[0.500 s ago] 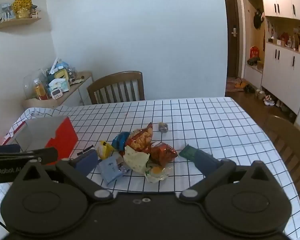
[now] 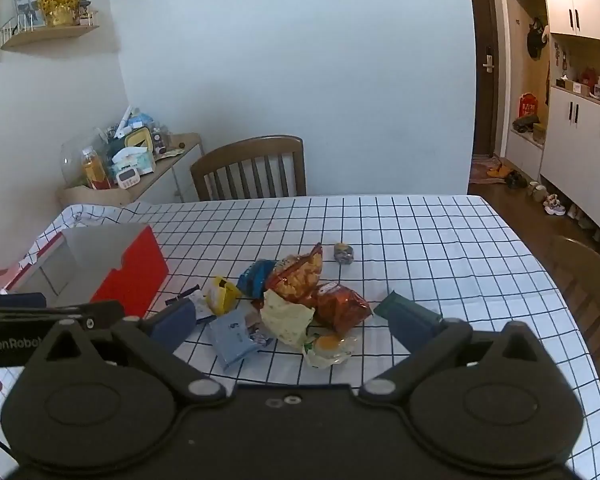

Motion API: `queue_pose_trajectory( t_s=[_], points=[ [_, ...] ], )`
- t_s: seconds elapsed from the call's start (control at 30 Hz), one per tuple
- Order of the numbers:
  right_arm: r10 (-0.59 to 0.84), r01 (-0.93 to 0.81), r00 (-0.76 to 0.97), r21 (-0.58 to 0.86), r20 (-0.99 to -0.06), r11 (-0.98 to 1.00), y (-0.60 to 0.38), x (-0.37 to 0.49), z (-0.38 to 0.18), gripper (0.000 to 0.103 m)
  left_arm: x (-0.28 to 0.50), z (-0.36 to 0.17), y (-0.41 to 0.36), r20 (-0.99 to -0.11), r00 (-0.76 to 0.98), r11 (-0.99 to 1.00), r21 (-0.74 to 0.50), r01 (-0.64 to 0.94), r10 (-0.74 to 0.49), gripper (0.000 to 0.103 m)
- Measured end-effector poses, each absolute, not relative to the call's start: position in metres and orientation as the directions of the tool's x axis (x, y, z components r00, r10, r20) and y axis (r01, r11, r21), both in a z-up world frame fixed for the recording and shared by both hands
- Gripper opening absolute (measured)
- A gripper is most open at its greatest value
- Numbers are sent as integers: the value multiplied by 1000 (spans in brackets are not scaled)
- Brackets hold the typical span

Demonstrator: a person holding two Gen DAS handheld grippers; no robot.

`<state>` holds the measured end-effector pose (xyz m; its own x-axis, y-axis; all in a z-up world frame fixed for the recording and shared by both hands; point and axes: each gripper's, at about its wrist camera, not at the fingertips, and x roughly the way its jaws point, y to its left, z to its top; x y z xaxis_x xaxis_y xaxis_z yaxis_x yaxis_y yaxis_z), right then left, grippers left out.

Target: Organize snacks

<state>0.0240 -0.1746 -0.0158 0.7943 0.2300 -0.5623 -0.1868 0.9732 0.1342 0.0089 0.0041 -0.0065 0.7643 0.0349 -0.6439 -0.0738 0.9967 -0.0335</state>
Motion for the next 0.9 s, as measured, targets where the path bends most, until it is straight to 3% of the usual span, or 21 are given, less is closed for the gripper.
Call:
queue_pose_trajectory(
  t_s=[0.9],
  points=[
    [278, -220, 790, 170, -547, 961, -183, 20, -9, 102, 4, 3, 0, -620, 784, 996, -53, -71, 23, 99]
  ],
)
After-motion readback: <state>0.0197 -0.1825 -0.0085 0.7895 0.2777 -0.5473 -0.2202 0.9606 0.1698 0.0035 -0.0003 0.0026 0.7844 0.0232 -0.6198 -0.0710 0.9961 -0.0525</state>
